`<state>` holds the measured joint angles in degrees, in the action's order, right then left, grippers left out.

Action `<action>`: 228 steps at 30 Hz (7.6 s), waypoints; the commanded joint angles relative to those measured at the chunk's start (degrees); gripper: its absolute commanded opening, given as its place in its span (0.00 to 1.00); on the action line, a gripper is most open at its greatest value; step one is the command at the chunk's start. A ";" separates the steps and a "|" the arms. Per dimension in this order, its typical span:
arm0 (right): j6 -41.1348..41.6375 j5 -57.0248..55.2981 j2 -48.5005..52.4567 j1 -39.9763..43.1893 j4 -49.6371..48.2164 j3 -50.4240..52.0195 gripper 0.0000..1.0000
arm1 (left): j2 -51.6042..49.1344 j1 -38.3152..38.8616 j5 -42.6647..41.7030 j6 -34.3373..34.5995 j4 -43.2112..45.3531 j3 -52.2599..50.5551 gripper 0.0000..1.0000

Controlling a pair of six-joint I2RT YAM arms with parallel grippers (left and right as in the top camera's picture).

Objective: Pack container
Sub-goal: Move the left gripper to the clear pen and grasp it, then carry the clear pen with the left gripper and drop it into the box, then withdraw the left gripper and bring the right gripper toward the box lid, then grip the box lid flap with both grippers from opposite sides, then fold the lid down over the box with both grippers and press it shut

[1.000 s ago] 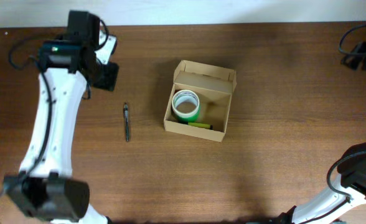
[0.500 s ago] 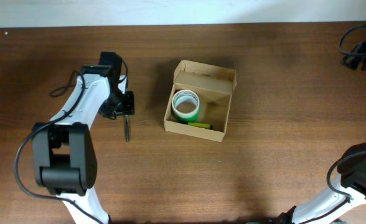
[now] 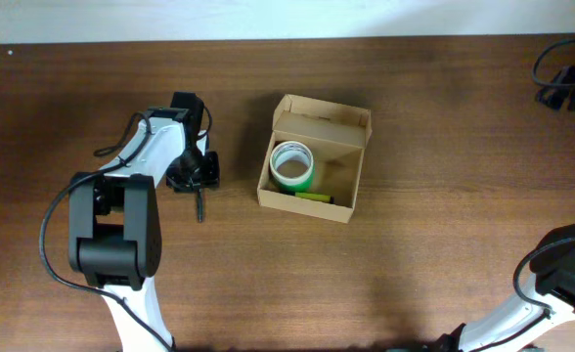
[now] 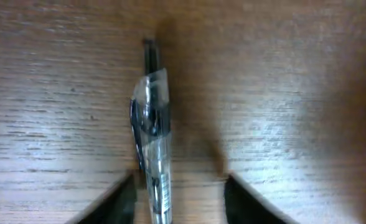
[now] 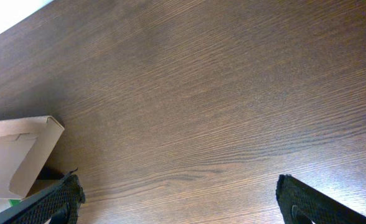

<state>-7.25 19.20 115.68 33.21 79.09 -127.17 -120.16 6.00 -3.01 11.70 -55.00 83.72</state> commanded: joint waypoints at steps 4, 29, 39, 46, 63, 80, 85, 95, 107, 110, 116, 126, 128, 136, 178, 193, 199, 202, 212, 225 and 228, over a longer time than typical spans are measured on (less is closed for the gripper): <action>0.48 0.52 -0.11 -0.20 -0.04 0.00 0.99 | -1.88 -0.04 -0.70 0.39 0.42 -0.55 0.02; 0.48 0.52 -0.11 -0.20 -0.02 0.00 0.99 | 8.52 21.70 -2.16 -75.84 -20.06 33.97 0.01; 0.48 0.52 -0.11 -0.20 -0.02 0.00 0.99 | 3.19 31.58 -2.25 -81.83 -25.83 33.70 0.02; 0.48 0.52 -0.11 -0.20 -0.02 0.00 0.99 | -2.82 31.82 -2.36 -77.88 -25.66 33.68 0.02; 0.48 0.52 -0.11 -0.20 -0.04 0.00 1.00 | -9.49 31.89 -6.58 -77.44 -28.44 33.51 0.19; 0.48 0.52 -0.11 -0.20 -0.02 0.00 0.99 | -0.28 31.65 3.72 -57.20 -27.52 48.59 0.70; 0.52 0.57 -0.11 -0.20 -2.36 0.00 0.99 | 3.58 27.61 10.27 -50.07 -26.86 54.05 0.66; 7.78 6.80 -0.13 -0.24 -8.81 -0.02 0.99 | 6.29 7.10 7.06 -43.17 -25.53 53.48 0.99; 6.05 11.67 -0.11 -6.88 2.14 4.83 0.04 | 6.27 -10.40 -18.86 -43.19 -25.75 45.68 0.79; 6.03 11.45 -0.11 -10.34 1.49 9.79 0.04 | 6.27 -11.08 -18.80 -43.19 -23.23 40.04 0.53; 6.05 8.46 -0.11 -16.83 -4.39 24.90 0.04 | 6.23 -11.21 -18.69 -38.95 -14.88 27.82 0.02; 8.00 13.40 -0.11 -25.94 -25.31 45.77 0.04 | 6.12 -11.15 -18.71 -37.88 -10.95 20.87 0.02; 8.85 16.72 -0.11 -27.65 -30.27 47.45 0.04 | 6.12 -11.15 -18.71 -37.88 -10.99 20.87 0.02; 17.29 17.68 -0.11 -33.77 -44.22 48.00 0.04 | 6.12 -11.15 -18.69 -36.35 -11.15 20.87 0.02; 16.44 31.87 4.66 -34.97 -56.98 48.00 0.04 | -15.26 0.44 -42.49 -15.32 9.18 20.61 0.02; 17.46 44.09 4.59 -32.81 -67.52 44.28 0.04 | -12.44 -2.75 -58.16 -12.61 18.69 21.51 0.02; 17.94 43.19 4.59 -32.81 -67.54 43.56 0.04 | -6.27 -1.14 -58.77 -13.92 18.49 21.51 0.02; 18.29 43.19 4.59 -32.81 -67.54 43.56 0.04 | -3.54 -0.31 -58.71 -15.76 16.61 21.51 0.02; 17.35 45.75 -2.16 -32.83 -63.43 43.56 0.04 | 2.58 0.61 -55.65 -22.21 2.14 21.49 0.02; 5.92 24.20 -21.40 -33.64 -34.69 43.56 0.04 | 15.69 2.84 -30.88 -24.65 -11.74 21.49 0.02; 6.01 16.17 -25.62 -35.15 -27.82 43.56 0.04 | 21.03 5.16 -16.96 -24.59 -12.92 21.49 0.02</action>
<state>1.54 48.49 95.00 -0.10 46.87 -82.98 -107.13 8.69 -39.11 -11.38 -66.92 104.55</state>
